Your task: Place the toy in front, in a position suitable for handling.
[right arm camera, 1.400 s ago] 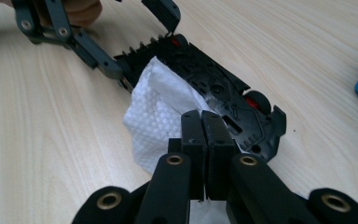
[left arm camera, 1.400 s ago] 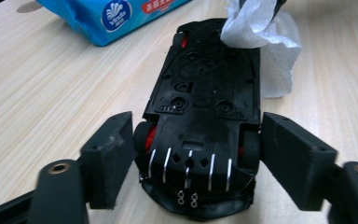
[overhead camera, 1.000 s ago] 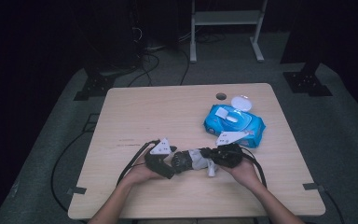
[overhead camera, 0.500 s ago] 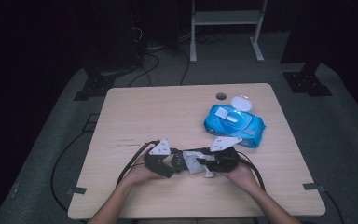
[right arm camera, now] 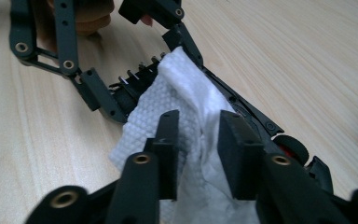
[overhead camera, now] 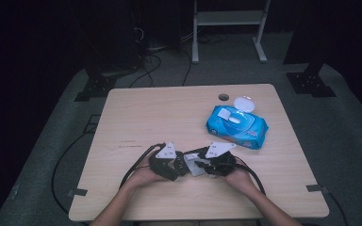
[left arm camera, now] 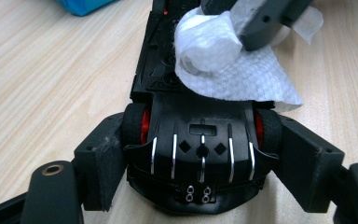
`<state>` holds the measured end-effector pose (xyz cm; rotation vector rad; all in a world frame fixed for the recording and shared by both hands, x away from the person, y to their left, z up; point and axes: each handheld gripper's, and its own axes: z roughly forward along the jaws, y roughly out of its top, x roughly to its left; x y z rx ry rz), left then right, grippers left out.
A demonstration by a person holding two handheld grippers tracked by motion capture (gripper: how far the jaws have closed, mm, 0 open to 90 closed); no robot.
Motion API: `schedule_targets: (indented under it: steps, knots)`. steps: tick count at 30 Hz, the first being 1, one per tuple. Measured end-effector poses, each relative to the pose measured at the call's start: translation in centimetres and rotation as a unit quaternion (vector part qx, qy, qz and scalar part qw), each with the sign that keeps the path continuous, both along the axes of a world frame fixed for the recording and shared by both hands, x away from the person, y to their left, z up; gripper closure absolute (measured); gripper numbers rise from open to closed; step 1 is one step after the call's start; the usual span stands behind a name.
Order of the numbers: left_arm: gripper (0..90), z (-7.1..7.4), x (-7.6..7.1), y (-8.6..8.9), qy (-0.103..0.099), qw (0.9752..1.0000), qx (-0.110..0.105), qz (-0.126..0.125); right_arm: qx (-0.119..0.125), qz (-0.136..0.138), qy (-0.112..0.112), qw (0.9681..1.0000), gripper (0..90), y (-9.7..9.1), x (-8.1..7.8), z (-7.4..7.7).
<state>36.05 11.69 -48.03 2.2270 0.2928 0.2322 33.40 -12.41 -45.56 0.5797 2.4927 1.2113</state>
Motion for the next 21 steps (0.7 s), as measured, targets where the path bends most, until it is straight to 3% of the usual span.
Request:
schedule_targets:
  steps: [7, 13, 15, 17, 20, 21]
  knots:
    - [24.0, 0.2, -0.1, -0.2, -0.011, 0.9999, 0.011, -0.002, 0.002, -0.013, 0.012, 0.9998, 83.6, -0.3, 0.3, 0.0]
    - [24.3, 0.3, -0.2, -0.3, -0.015, 0.9998, 0.010, -0.004, 0.027, 0.023, 0.037, 0.9987, 85.8, 1.7, 0.3, 0.1]
    - [24.4, 0.4, -0.3, -0.2, -0.017, 0.9998, 0.004, -0.004, 0.044, 0.047, 0.054, 0.9965, 85.8, 2.7, 0.3, 0.2]
    - [24.5, 0.5, -0.4, -0.2, -0.021, 0.9998, 0.004, -0.007, 0.047, 0.061, 0.052, 0.9957, 85.8, 3.7, 0.1, 0.2]
    - [24.5, 0.4, -0.4, 0.0, -0.018, 0.9998, 0.001, -0.006, 0.045, 0.059, 0.051, 0.9959, 85.8, 3.9, 0.3, 0.3]
    - [24.5, 0.4, -0.4, 0.0, -0.019, 0.9998, 0.000, -0.006, 0.049, 0.046, 0.053, 0.9963, 86.0, 3.2, 0.6, 0.2]
